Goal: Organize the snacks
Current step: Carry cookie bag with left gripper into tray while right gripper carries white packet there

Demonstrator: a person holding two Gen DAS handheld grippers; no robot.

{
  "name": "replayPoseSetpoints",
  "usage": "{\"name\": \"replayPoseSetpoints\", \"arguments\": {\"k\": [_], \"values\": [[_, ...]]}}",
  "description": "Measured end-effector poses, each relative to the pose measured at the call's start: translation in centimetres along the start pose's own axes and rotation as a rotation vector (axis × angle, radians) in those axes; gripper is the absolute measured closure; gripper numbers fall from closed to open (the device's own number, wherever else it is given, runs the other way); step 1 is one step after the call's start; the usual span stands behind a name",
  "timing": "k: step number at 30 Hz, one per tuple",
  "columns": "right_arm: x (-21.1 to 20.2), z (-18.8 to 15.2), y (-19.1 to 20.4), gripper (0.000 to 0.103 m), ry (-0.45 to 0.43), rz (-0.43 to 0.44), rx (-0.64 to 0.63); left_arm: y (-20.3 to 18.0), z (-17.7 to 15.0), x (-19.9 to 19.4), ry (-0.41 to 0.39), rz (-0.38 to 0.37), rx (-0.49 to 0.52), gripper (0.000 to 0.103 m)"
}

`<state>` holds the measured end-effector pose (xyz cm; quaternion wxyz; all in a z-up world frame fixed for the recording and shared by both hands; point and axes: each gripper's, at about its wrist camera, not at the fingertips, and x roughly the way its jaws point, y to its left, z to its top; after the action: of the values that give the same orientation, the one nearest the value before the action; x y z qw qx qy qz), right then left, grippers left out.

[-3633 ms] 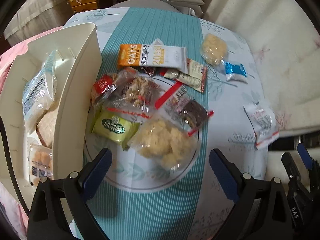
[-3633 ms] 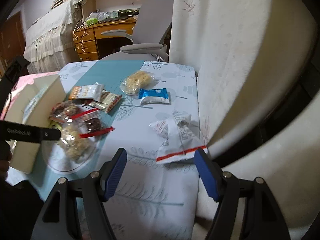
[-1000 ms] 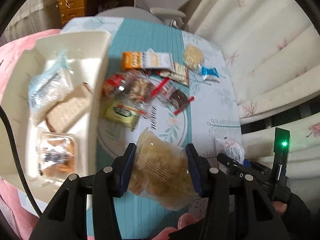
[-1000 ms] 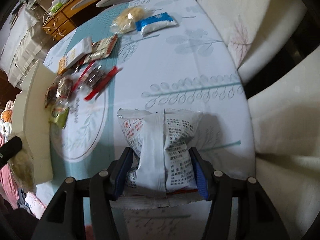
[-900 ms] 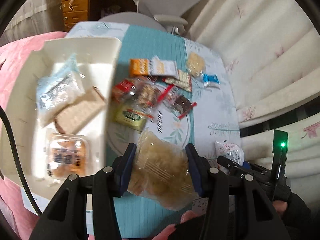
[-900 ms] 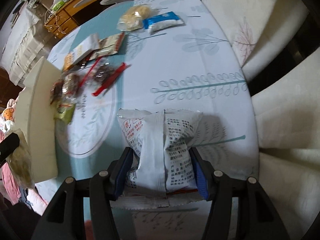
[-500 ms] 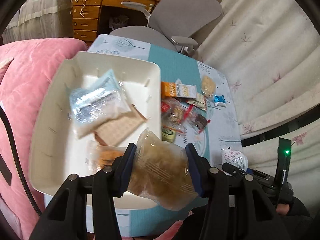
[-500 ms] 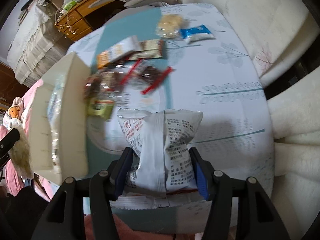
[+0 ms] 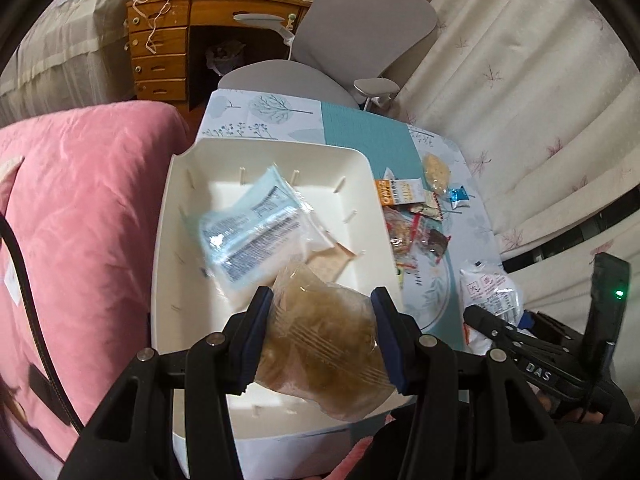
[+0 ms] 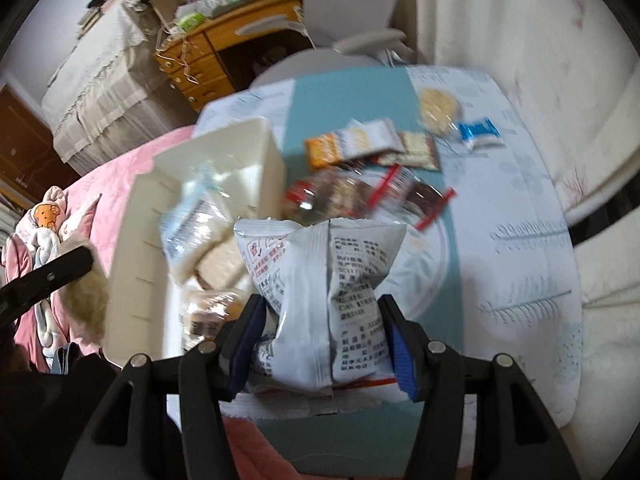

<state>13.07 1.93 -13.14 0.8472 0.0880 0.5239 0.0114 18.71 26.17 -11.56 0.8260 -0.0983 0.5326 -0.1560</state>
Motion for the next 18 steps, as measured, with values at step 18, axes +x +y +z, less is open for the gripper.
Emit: {"name": "replayPoseSetpoints", "arguments": {"k": [18], "values": [[-0.3,-3.2,9.6,0.043,-0.202,0.053,0.004,5.2,-0.3,1.4,0.115,0.028,0.119,0.053]]}}
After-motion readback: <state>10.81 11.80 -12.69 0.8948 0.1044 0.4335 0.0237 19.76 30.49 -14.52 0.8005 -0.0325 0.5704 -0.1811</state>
